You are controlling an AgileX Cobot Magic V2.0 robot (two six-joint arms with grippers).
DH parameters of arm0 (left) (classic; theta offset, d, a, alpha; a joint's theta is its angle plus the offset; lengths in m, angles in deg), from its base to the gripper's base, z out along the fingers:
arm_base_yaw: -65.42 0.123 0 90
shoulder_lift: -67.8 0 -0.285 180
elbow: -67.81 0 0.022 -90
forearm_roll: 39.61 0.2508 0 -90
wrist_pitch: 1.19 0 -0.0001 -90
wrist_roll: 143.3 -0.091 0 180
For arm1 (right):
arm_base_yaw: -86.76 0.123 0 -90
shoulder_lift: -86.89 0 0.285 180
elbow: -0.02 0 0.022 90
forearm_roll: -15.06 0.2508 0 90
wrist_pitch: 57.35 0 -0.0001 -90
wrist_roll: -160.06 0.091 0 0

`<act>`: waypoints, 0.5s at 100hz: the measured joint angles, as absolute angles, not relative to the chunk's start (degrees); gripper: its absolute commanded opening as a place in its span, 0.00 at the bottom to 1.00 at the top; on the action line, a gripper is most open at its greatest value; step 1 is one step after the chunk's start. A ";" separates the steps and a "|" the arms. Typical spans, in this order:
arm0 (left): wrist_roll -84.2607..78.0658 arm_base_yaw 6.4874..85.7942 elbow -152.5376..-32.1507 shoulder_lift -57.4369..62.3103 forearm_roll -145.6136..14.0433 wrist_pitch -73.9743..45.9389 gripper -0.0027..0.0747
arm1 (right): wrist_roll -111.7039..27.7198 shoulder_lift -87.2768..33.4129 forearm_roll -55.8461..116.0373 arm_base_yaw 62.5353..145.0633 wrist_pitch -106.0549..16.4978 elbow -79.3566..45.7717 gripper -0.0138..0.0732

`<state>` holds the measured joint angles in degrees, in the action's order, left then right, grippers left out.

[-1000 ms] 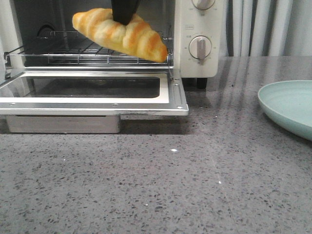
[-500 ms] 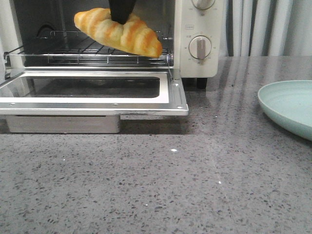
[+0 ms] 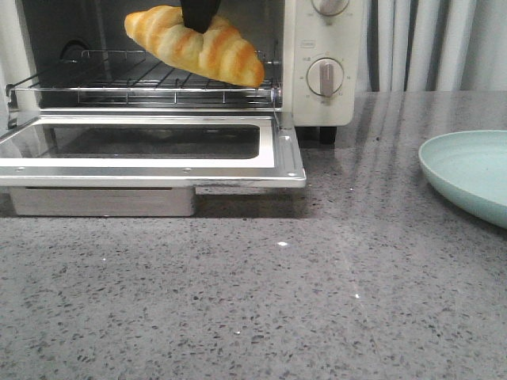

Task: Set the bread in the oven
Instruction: 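Lower the bread roll onto the oven rack and open the right gripper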

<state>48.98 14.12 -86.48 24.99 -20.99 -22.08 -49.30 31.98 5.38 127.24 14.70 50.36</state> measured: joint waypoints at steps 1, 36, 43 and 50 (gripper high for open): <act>48.98 14.12 -86.48 24.99 -20.99 -22.08 0.01 | -49.27 31.98 5.38 127.24 14.70 50.36 0.18; 48.98 14.12 -86.48 24.99 -20.99 -22.08 0.01 | -47.61 31.98 5.27 127.36 15.15 50.36 0.62; 48.98 14.12 -86.48 24.99 -20.99 -22.08 0.01 | -47.39 31.98 5.38 127.46 15.30 50.36 0.62; 48.98 14.12 -86.48 24.99 -20.99 -22.08 0.01 | -47.26 31.98 5.38 127.46 15.30 50.36 0.62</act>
<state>48.98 14.12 -86.48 24.99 -20.99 -22.08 -47.26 31.98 5.38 127.46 15.30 50.36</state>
